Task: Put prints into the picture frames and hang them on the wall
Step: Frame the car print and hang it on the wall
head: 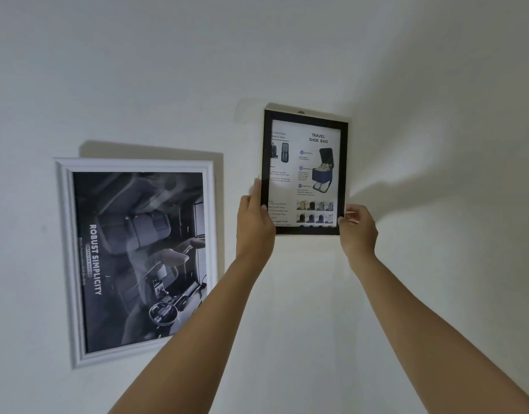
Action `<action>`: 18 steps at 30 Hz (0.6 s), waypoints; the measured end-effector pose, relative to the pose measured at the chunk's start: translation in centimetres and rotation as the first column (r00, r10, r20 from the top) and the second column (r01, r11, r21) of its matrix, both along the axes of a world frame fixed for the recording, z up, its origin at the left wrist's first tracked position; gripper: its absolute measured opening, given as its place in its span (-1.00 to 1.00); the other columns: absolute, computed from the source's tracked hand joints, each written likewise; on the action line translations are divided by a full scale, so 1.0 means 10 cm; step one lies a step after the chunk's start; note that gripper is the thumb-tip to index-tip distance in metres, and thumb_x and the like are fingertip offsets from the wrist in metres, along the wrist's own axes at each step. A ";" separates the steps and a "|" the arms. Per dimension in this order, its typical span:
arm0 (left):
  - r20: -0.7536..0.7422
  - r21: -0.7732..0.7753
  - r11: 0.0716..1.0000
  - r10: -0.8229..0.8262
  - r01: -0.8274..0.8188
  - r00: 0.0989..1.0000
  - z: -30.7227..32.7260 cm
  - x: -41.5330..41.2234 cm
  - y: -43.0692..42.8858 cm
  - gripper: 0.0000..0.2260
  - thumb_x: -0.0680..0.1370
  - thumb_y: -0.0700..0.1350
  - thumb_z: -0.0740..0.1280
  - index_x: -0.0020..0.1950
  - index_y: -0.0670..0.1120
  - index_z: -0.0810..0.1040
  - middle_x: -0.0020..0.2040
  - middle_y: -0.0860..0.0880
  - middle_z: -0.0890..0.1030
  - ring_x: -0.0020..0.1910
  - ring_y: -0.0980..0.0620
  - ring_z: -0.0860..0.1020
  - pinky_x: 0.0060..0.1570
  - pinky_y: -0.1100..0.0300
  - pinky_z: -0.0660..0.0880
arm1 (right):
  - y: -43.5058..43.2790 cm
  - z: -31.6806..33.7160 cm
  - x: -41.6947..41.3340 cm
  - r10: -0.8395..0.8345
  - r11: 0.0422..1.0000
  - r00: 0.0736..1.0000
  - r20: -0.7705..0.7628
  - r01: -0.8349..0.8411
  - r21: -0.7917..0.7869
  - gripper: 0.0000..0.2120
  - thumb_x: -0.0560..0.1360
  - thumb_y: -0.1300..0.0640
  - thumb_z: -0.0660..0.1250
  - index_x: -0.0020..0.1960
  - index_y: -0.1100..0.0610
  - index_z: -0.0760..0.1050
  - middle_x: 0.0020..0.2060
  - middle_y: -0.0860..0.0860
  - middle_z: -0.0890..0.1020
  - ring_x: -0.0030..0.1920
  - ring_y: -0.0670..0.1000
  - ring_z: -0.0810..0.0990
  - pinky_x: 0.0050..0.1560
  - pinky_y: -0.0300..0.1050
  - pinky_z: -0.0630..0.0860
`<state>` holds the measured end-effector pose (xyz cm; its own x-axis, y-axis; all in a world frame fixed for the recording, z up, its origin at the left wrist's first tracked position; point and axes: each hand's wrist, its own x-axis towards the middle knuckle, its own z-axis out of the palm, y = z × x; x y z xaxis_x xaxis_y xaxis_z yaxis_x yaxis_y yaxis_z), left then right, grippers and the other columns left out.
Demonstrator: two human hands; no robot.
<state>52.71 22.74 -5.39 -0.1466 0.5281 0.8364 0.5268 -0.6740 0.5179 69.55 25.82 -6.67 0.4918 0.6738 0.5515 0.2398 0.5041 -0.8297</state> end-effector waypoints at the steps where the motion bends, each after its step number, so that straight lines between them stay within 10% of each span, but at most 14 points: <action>1: 0.012 -0.009 1.000 -0.020 0.020 1.000 0.02 0.00 -0.02 -0.56 0.63 -0.23 0.02 0.50 0.01 0.10 0.11 -0.01 0.34 0.04 0.10 0.38 -0.12 0.50 0.42 | -0.02 0.00 0.01 0.001 1.000 1.000 -0.020 -0.001 0.010 -0.77 0.49 0.34 0.24 0.13 0.19 0.47 0.08 0.17 0.56 -0.10 0.01 0.47 -0.04 -0.23 0.34; 18: 0.189 -0.085 0.960 -0.247 0.266 0.951 -0.21 -0.39 -1.08 -0.58 0.63 -0.21 0.10 0.47 0.06 0.19 0.17 -0.05 0.40 0.15 0.05 0.45 0.13 0.10 0.52 | -1.29 -0.14 -0.12 0.228 0.959 0.974 -0.004 -0.224 0.174 -0.67 0.54 0.29 0.20 0.23 -0.01 0.41 0.00 0.01 0.57 -0.05 -0.06 0.56 -0.20 -0.39 0.48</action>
